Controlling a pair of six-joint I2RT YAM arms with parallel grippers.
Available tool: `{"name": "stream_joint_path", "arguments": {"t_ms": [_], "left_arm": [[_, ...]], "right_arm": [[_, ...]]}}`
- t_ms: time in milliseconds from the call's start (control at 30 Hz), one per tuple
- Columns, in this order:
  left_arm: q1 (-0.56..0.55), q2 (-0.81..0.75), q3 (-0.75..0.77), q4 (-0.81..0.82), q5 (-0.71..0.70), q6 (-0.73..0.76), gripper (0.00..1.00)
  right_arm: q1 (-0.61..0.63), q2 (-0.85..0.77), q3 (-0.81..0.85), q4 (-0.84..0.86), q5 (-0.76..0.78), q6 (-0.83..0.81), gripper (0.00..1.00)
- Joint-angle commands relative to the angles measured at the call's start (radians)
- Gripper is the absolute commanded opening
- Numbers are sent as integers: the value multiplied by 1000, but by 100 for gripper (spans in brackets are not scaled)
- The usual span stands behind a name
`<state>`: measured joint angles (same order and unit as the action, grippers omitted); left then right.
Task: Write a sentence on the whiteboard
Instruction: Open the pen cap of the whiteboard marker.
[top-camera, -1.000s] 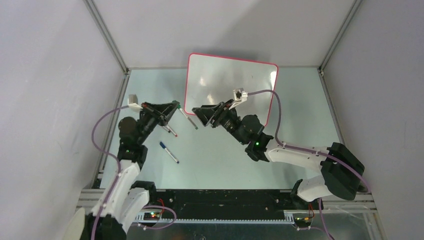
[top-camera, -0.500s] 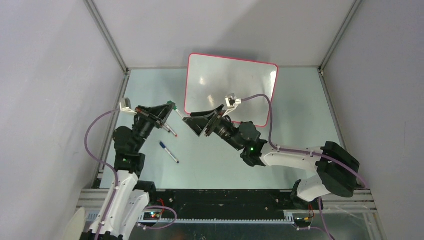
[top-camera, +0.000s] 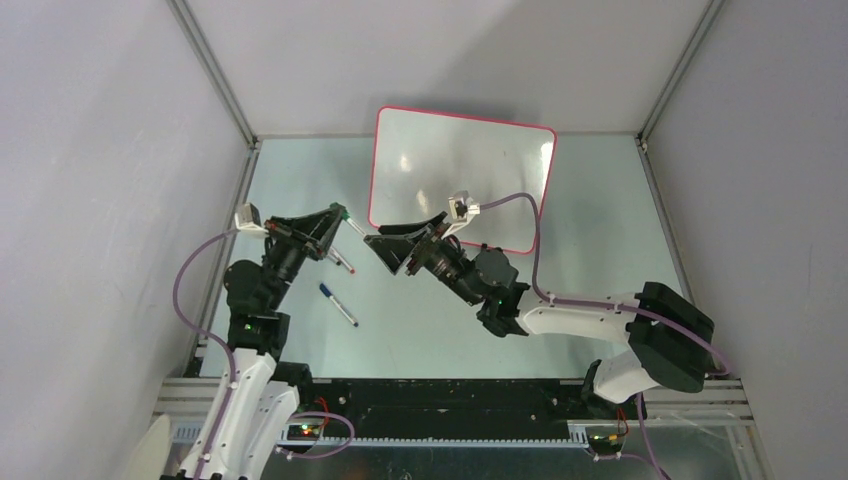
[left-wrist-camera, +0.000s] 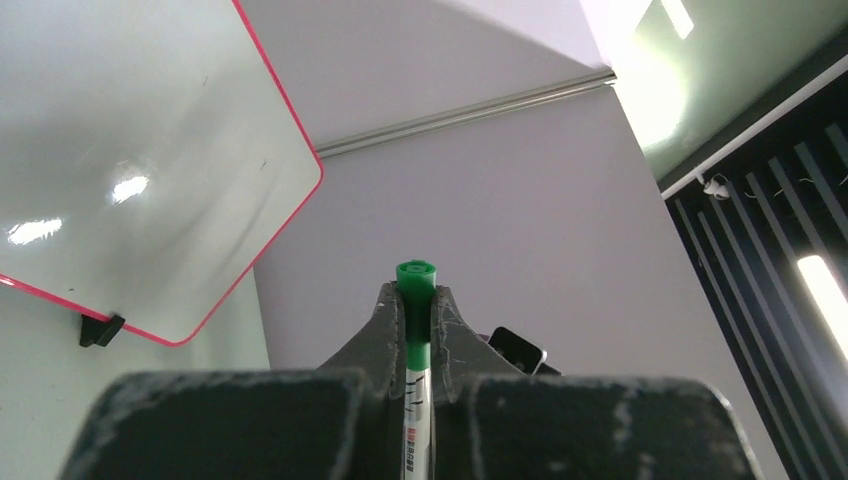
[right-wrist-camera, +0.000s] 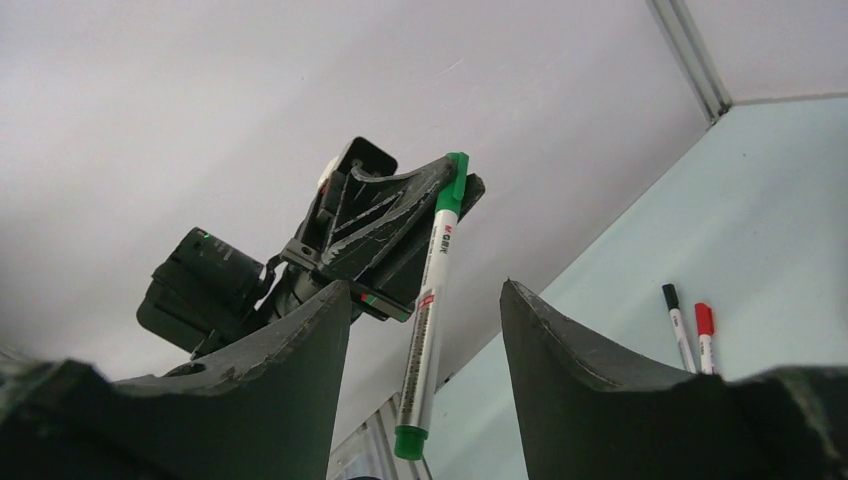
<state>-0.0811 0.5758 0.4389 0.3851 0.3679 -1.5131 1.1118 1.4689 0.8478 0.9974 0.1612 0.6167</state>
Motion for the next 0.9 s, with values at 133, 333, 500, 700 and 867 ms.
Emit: {"name": "stream_joint_path", "arguments": {"t_ms": [133, 333, 500, 700, 867], "left_arm": [[-9, -25, 22, -8, -41, -61, 0], [-65, -17, -1, 24, -61, -118, 0], [-92, -22, 1, 13, -85, -103, 0], [-117, -60, -18, -8, -95, -96, 0], [-124, -99, -37, -48, -102, -107, 0]], "right_arm": [[26, 2, 5, 29, 68, -59, 57], [60, 24, 45, 6, 107, -102, 55], [95, 32, 76, -26, 171, -151, 53], [103, 25, 77, -38, 232, -153, 49], [114, 29, 77, -22, 260, -173, 46]]}}
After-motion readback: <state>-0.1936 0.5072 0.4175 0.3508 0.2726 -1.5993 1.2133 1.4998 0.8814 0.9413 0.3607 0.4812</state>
